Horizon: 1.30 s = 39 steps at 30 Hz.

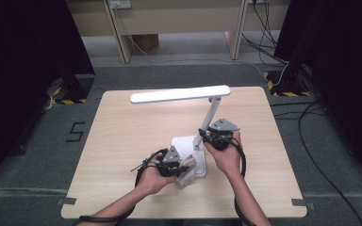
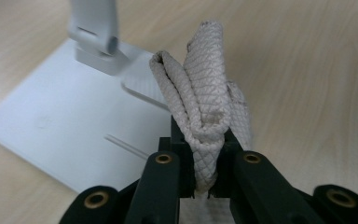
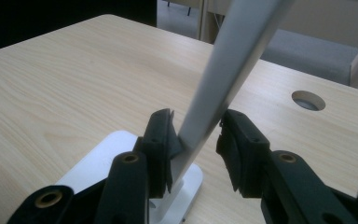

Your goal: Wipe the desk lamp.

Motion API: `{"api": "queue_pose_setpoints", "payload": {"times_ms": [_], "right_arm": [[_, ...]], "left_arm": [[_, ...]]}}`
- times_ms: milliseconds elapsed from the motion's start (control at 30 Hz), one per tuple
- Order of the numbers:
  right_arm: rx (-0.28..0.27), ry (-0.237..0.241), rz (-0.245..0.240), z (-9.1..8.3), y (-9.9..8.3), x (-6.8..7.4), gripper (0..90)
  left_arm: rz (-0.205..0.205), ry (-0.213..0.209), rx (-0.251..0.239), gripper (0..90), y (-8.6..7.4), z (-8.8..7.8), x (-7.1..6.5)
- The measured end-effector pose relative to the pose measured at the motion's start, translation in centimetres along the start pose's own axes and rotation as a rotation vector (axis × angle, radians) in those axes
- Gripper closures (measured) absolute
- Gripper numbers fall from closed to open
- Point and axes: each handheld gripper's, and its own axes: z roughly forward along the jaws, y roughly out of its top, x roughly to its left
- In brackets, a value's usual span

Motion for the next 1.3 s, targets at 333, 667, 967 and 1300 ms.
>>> {"api": "queue_pose_setpoints", "payload": {"times_ms": [333, 667, 967, 1300], "right_arm": [[0.002, -0.002, -0.001, 0.0, 0.1, 0.0, 63.7], [0.004, 0.0, -0.003, 0.0, 0.0, 0.0, 63.7], [0.007, -0.012, -0.009, -0.1, 0.0, 0.2, 63.8], [0.011, -0.01, -0.009, -0.1, -0.2, 0.3, 64.0]], "left_arm": [[-0.015, 0.244, -0.005, 83.4, 1.3, 2.5, 8.4], [-0.003, 0.229, 0.023, 83.4, 0.7, 3.3, 8.7], [0.06, 0.167, 0.065, 83.3, -0.8, 1.7, 5.7], [0.13, 0.074, 0.092, 83.2, -2.3, -0.2, 1.9]]}}
